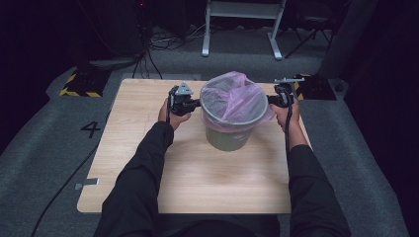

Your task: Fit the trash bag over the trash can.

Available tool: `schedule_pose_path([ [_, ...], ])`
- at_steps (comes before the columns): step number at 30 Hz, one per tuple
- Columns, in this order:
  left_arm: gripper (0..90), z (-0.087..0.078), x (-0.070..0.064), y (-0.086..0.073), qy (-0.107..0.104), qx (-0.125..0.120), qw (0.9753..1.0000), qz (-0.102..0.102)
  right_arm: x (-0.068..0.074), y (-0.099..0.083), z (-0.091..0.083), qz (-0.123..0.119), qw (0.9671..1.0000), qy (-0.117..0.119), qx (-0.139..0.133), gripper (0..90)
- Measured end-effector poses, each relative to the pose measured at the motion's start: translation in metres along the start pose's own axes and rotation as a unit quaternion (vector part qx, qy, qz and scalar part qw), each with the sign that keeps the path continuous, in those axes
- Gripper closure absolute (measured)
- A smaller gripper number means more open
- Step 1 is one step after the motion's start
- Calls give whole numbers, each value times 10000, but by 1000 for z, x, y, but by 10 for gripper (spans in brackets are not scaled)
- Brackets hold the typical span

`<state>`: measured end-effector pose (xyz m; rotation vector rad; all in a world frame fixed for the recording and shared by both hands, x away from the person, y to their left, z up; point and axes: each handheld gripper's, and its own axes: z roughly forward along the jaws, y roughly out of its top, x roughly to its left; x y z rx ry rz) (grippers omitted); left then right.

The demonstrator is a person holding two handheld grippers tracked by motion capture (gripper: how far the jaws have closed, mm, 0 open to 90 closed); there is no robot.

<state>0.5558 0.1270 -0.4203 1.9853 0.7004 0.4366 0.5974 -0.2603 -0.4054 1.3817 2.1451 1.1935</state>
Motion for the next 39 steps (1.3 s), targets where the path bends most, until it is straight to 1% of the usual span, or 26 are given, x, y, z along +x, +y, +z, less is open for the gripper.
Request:
schedule_pose_path([
  [1,900,-1,0,-2,46,4,10000,0,-1,-1,-2,-4,10000,-12,-35,812],
  [2,900,-2,0,-3,85,0,10000,-11,-1,-2,-3,-15,9999,-59,-91,734],
  [4,897,-9,0,-7,55,-116,9999,-26,-2,-3,-9,-40,9997,-138,-178,564],
  [6,753,-16,-2,-9,63,-176,9998,4,-1,-4,-18,-165,9994,-112,-278,481],
  [8,621,-23,-6,-12,148,-98,9998,97,-2,-4,-29,-307,9990,-151,-270,393],
  [9,563,-27,-8,-14,80,-93,9999,107,-1,-4,-36,-432,9984,-184,-320,389],
  [11,425,-34,-13,-17,191,-82,9996,191,-1,-5,-50,-608,9970,-273,-390,355],
  [12,375,-37,-15,-18,149,-81,9996,215,-1,-5,-57,-683,9963,-255,-456,346],
  [14,313,-45,-20,-21,-48,-130,9996,249,0,-6,-73,-775,9950,-144,-611,341],
  [16,292,-53,-26,-24,-60,-154,9994,318,1,-10,-87,-878,9932,45,-763,323],
  [17,279,-57,-29,-25,-118,-189,9992,347,2,-12,-94,-902,9926,120,-809,299],
  [18,270,-61,-33,-26,-168,-219,9989,371,5,-15,-100,-1004,9909,279,-852,286],
  [19,266,-64,-38,-26,-229,-270,9986,394,8,-19,-105,-1104,9889,512,-857,285],
  [21,250,-69,-50,-27,-357,-337,9974,535,16,-26,-113,-1319,9845,767,-867,256],
  [22,243,-70,-54,-27,-388,-352,9969,584,22,-31,-117,-1497,9806,934,-852,252],
  [24,238,-70,-66,-26,-501,-351,9958,684,31,-38,-120,-1689,9759,1115,-818,234],
  [25,234,-69,-70,-25,-498,-357,9956,713,38,-42,-122,-1849,9720,1229,-765,236],
  [26,235,-69,-75,-24,-471,-360,9952,783,42,-44,-122,-1939,9701,1254,-745,246],
  [28,283,-67,-84,-23,-390,-435,9936,966,52,-51,-119,-2105,9653,1381,-689,325],
  [29,321,-66,-87,-22,-311,-459,9931,1034,55,-52,-118,-2162,9648,1336,-673,368],
  [30,381,-65,-88,-21,-230,-477,9928,1073,58,-54,-116,-2244,9643,1244,-659,458],
  [31,418,-64,-88,-21,-229,-521,9928,1053,60,-55,-114,-2282,9640,1198,-658,531],
  [35,662,-61,-84,-21,-122,-594,9927,1043,64,-59,-108,-2330,9594,1393,-764,779],
  [36,731,-61,-83,-21,-66,-552,9924,1094,64,-60,-107,-2336,9586,1435,-771,812],
  [37,762,-60,-82,-22,-43,-548,9923,1107,65,-61,-106,-2375,9582,1408,-752,845],
  [39,851,-60,-80,-23,-108,-571,9921,1107,66,-65,-103,-2434,9559,1455,-759,888],
])
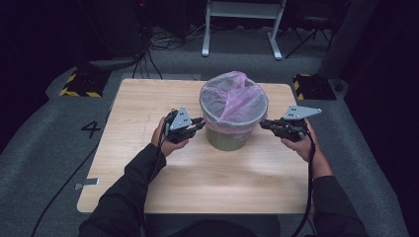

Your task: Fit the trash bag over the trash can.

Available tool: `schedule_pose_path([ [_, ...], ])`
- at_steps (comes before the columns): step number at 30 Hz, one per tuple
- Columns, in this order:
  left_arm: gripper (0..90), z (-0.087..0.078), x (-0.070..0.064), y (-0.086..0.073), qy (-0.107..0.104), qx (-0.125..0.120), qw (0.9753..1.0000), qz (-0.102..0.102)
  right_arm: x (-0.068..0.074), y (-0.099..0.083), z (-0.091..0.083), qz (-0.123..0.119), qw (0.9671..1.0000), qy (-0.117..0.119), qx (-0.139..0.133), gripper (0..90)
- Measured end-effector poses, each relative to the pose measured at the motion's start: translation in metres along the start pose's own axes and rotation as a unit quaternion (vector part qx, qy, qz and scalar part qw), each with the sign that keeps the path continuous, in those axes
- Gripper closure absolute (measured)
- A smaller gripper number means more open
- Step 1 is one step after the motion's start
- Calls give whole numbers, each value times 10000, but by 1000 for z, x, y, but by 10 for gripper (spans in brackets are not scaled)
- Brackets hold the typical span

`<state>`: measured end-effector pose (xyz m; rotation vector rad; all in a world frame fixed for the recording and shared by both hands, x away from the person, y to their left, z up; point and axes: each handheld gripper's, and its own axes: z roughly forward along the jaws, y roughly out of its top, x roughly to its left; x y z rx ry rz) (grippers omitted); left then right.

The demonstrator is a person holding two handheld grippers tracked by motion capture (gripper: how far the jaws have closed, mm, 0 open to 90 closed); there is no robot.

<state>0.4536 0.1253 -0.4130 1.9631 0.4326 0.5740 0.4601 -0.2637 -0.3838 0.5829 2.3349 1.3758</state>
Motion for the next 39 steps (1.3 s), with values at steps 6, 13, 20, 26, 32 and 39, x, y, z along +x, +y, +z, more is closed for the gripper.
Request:
schedule_pose_path([
  [6,899,4,3,-4,-22,127,9999,19,0,-9,7,213,9998,28,41,900],
  [13,900,4,7,-16,-80,235,9996,-125,0,-23,21,393,9989,36,238,900],
  [20,888,1,6,-35,-176,541,9981,-248,2,-34,31,514,9974,129,490,900],
  [26,750,-6,2,-54,-306,766,9956,-444,-4,-52,41,803,9944,249,642,900],
  [32,515,-9,-8,-62,-354,1103,9924,-422,-1,-54,42,816,9938,201,732,834],
  [39,206,-17,-12,-73,-294,1568,9839,-800,5,-50,17,909,9944,46,546,414],
])
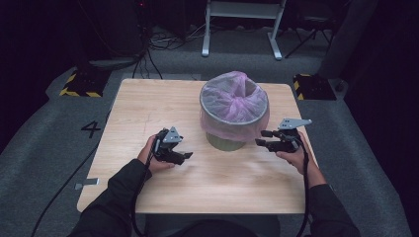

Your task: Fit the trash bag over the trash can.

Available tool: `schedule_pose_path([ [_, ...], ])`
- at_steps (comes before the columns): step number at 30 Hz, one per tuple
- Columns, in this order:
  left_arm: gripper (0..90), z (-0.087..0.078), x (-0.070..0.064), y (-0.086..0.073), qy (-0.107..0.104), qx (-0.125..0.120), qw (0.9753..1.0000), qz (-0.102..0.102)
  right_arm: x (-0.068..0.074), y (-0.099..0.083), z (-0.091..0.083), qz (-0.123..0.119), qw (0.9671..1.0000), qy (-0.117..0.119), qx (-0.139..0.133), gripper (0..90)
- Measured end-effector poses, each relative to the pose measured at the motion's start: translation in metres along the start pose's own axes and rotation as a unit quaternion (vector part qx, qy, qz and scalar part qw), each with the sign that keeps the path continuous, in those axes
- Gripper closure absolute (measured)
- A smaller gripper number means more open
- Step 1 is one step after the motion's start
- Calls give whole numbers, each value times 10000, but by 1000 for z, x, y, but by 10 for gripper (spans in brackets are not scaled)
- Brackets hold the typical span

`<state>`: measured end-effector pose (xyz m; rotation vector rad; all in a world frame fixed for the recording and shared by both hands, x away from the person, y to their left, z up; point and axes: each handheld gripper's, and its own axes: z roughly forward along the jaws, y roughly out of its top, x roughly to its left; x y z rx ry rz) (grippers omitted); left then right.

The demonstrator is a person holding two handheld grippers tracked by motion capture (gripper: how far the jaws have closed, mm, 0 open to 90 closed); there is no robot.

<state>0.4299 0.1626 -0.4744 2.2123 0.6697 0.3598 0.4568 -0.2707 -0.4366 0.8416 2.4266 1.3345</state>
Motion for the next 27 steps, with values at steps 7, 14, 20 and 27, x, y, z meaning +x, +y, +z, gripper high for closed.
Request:
schedule_pose_path([
  [7,175,-4,-4,-21,93,313,9994,-78,2,-3,-33,40,9994,-262,-220,268],
  [14,180,-1,-4,-32,183,514,9984,-173,-5,4,-50,142,9973,-509,-506,255],
  [20,167,-1,-1,-38,60,372,9985,-405,-9,18,-55,142,9955,-653,-667,244],
  [27,143,-1,0,-39,56,358,9984,-428,-2,53,-66,-126,9925,-814,-904,252],
])
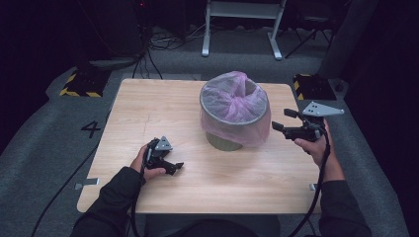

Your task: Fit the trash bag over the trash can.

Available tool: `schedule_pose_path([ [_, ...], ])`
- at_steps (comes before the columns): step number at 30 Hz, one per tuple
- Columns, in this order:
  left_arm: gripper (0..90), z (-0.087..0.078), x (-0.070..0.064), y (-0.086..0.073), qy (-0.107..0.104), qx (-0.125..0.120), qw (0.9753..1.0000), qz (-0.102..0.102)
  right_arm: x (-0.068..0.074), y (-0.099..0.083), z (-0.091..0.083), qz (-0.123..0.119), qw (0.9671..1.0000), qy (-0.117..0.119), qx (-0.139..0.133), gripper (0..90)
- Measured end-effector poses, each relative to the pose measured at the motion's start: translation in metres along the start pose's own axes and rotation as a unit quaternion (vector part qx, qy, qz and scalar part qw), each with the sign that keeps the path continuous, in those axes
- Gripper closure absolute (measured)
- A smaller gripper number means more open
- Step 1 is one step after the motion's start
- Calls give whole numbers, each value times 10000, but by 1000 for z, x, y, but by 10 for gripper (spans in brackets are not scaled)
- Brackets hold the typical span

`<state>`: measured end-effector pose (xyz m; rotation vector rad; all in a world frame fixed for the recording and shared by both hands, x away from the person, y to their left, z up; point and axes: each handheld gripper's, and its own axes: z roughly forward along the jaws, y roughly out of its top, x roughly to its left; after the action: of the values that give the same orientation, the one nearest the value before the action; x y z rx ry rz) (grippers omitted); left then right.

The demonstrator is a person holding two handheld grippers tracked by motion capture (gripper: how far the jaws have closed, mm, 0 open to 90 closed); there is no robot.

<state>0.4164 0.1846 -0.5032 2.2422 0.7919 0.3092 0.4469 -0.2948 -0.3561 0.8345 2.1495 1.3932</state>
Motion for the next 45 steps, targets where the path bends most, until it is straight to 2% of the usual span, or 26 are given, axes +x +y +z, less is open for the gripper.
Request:
schedule_pose_path([
  [3,142,0,0,0,3,3,10000,3,1,18,3,-83,9999,-100,-107,271],
  [5,136,0,0,0,20,10,10000,2,2,29,8,-57,9998,-122,-127,281],
  [11,129,0,1,1,34,9,10000,30,7,55,30,-242,9996,-93,54,271],
  [17,128,0,1,1,39,12,10000,37,7,69,51,-267,9994,-156,156,285],
  [23,128,0,1,1,41,10,10000,35,10,81,81,-258,9990,-49,371,291],
  [30,128,0,1,1,41,11,10000,38,18,88,104,-297,9976,38,616,291],
  [35,128,0,1,1,41,10,10000,34,22,88,115,-372,9952,137,900,288],
  [40,128,1,1,1,32,10,10000,27,25,86,121,-561,9896,230,1302,288],
  [45,128,0,1,1,41,10,10000,39,28,87,123,-718,9845,335,1567,278],
])
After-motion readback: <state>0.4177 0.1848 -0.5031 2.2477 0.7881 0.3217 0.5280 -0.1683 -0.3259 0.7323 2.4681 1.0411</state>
